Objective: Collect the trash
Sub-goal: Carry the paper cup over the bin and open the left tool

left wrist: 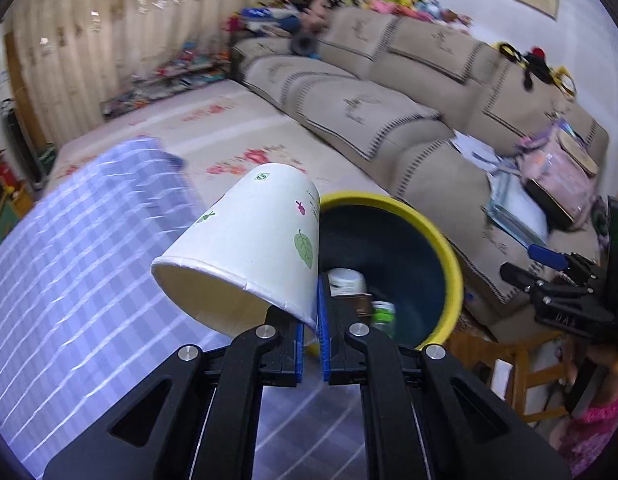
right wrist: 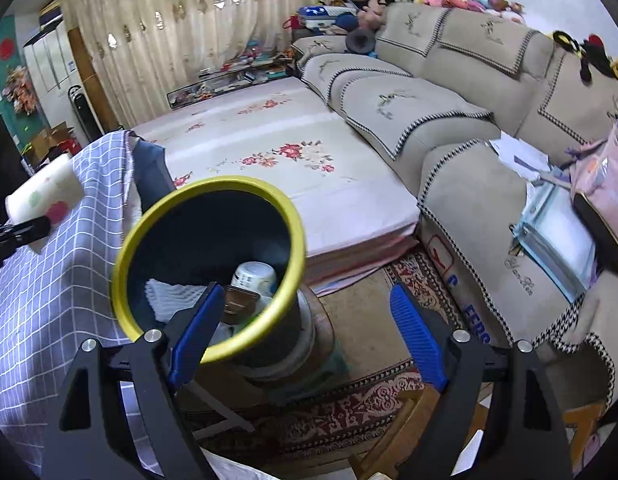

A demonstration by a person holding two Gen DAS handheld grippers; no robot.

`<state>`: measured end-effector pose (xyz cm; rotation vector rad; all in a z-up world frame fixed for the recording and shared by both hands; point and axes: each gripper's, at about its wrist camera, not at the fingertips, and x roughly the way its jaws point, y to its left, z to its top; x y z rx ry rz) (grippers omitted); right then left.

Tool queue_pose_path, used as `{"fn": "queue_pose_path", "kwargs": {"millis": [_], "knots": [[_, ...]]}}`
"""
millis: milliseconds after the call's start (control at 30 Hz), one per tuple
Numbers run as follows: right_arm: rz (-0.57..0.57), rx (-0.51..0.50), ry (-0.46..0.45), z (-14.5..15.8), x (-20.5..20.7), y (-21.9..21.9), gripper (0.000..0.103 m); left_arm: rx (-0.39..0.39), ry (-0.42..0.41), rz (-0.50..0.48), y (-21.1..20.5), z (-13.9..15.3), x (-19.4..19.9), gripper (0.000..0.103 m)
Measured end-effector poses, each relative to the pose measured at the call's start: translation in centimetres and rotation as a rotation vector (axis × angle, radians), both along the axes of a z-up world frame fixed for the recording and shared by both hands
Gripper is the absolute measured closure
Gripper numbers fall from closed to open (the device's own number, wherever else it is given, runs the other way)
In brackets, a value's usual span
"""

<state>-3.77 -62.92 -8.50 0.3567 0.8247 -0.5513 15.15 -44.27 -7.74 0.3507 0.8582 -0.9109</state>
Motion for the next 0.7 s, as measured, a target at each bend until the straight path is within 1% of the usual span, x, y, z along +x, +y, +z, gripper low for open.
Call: {"fn": "queue_pose_path", "kwargs": {"millis": [133, 267, 367, 400, 467, 500, 533, 633, 700], "knots": [[-0.006, 0.009, 0.006, -0.5, -0.5, -0.8, 0.023, 0.045, 0.044, -0.052, -4.8, -1.9, -0.5, 0.096], [-0.011, 0.016, 0.008, -0.7, -0.9, -1.3, 0.023, 0.085, 0.062, -0.07, -7.8, -4.1, -0.3, 0.096], [-0.014, 0.02, 0.009, -0.9, -1.2, -1.6, 0.023, 0.115, 0.083, -0.064, -9.2, -5.6, 0.2, 0.094], [-0.014, 0.02, 0.011, -0.9, -1.2, -1.6, 0.023, 0.125, 0.086, -0.05, -9.5, -6.1, 0.4, 0.09], [-0.014, 0.023, 0.011, -0.9, -1.2, -1.6, 0.023, 0.134, 0.096, -0.03, -9.9, -6.7, 0.7, 0.056], [-0.012, 0.024, 0.01, -0.9, -1.3, -1.6, 0.023, 0.131, 0.096, -0.022, -10.0, -6.9, 0.9, 0.052], [-0.01, 0.025, 0.01, -0.9, -1.3, -1.5, 0.023, 0.131, 0.095, -0.015, -9.9, -7.0, 0.9, 0.051], [-0.002, 0.026, 0.01, -0.9, -1.2, -1.2, 0.023, 0.111, 0.101, -0.004, -9.0, -6.5, 0.9, 0.05], [0.007, 0.026, 0.01, -0.9, -1.0, -1.1, 0.023, 0.085, 0.078, 0.013, -7.5, -5.5, 0.7, 0.048]]}}
